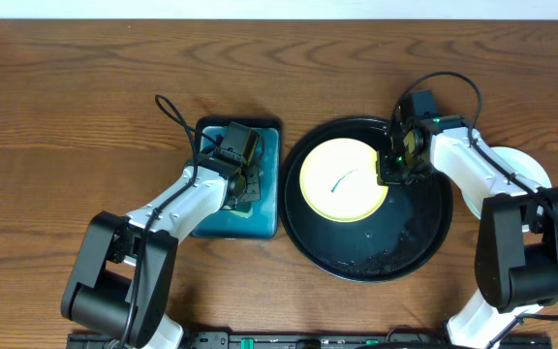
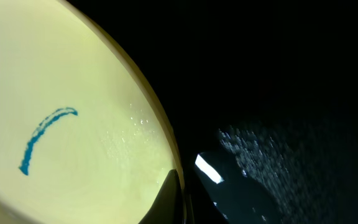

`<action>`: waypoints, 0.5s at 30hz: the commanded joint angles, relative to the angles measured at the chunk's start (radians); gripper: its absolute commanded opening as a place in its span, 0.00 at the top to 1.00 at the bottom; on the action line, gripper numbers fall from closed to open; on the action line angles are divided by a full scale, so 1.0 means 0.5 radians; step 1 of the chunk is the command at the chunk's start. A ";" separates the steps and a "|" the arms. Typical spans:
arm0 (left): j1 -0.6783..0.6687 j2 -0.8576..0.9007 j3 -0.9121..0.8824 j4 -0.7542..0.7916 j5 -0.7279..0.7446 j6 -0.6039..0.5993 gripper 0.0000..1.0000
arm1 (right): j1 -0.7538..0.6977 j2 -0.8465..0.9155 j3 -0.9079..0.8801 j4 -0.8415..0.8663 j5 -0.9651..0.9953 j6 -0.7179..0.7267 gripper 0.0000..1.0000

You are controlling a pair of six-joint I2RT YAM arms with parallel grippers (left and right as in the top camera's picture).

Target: Clean dirty plates on tray and stack at the side

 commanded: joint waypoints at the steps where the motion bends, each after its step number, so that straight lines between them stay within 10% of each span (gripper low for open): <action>1: -0.004 0.145 -0.076 -0.037 0.006 -0.011 0.92 | -0.006 -0.029 -0.011 -0.032 0.103 -0.008 0.99; 4: -0.004 0.145 -0.076 -0.053 0.006 -0.011 0.92 | -0.006 -0.029 -0.035 -0.047 0.103 -0.008 0.99; 8: -0.004 0.145 -0.076 -0.079 0.006 -0.011 0.63 | -0.006 -0.029 -0.092 -0.030 0.104 -0.008 0.91; 15: -0.004 0.145 -0.076 -0.081 0.006 -0.011 0.70 | -0.006 -0.029 -0.182 0.090 0.103 -0.008 0.85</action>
